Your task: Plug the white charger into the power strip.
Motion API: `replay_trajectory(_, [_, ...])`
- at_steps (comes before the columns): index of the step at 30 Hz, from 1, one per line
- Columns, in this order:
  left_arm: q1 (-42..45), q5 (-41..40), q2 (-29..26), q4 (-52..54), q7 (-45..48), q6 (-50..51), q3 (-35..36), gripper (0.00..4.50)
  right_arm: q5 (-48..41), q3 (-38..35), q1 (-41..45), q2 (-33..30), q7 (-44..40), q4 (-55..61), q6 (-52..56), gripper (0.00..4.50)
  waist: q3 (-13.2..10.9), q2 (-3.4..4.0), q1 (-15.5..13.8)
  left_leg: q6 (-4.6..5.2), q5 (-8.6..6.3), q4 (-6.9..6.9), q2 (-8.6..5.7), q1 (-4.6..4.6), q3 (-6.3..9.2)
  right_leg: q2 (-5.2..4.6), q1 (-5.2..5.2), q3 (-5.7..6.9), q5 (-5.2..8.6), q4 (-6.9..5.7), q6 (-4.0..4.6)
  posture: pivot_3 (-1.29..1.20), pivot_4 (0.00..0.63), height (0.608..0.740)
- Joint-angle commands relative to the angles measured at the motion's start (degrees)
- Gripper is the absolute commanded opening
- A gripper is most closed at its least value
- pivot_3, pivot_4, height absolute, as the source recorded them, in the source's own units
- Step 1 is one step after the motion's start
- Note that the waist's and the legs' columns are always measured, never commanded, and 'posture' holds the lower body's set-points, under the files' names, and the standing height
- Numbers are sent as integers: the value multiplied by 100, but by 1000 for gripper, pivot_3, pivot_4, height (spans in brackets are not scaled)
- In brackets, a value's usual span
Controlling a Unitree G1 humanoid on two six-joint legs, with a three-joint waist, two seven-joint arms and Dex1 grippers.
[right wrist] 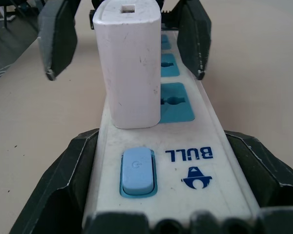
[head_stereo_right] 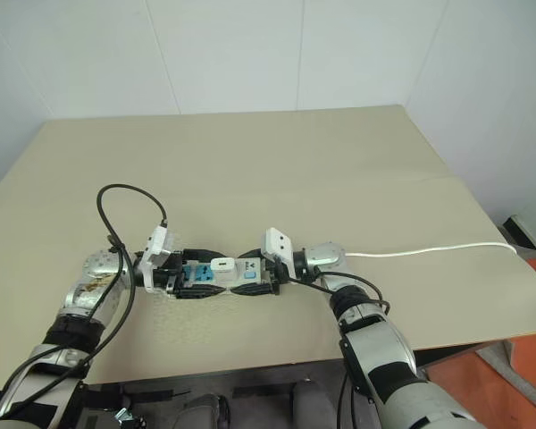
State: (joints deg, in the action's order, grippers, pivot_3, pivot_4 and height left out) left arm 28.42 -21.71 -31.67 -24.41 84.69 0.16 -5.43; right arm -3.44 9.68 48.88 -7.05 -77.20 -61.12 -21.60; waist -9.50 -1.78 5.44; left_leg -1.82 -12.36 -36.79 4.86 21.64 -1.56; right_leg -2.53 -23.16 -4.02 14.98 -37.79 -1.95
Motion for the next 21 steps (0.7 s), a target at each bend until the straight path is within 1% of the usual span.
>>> replay_trajectory(1, [11,-124,-93,398,25,117,155,4476,133,50,-91,-2,59,-104,129,3434,0,0,2,0,0,0,0,1,0,0,-1,0,0,0,0,0,150,740])
replay_trajectory(2, [29,-163,-108,524,-28,-16,266,4476,136,52,-92,5,64,-105,122,3434,-1,-1,3,0,0,0,0,5,0,0,-5,0,0,0,0,0,150,740])
replay_trajectory(5, [279,-279,-322,777,-83,235,462,4476,137,50,-92,15,60,-108,119,3434,-2,-2,9,0,0,0,2,12,1,2,-11,1,-1,-2,1,0,150,740])
replay_trajectory(7, [420,-333,-407,847,-173,295,600,4500,141,47,-76,21,68,-117,141,4152,-2,-2,6,0,0,0,2,11,1,2,-11,1,0,-1,0,0,150,740])
replay_trajectory(9, [521,-314,-513,946,-291,441,686,4500,136,39,-70,20,50,-102,134,4456,-3,-2,7,0,0,0,1,15,1,1,-12,1,0,4,0,0,150,740])
replay_trajectory(11, [586,-293,-627,1033,-345,648,698,4500,137,33,-79,8,52,-63,90,4456,-3,-2,9,0,0,0,1,20,2,1,-10,2,0,12,0,0,150,740])
replay_trajectory(15, [594,-508,-724,1113,-306,1032,791,4500,81,5,-115,-64,-30,100,47,4456,-5,-4,0,0,0,0,2,24,2,1,-14,4,0,12,0,0,150,740])
replay_trajectory(21, [478,-534,-834,1179,-277,1069,880,4500,-181,-169,-262,-382,-158,807,-1,4456,-11,-3,-48,0,0,0,1,55,4,0,-39,6,-2,15,3,0,150,740])
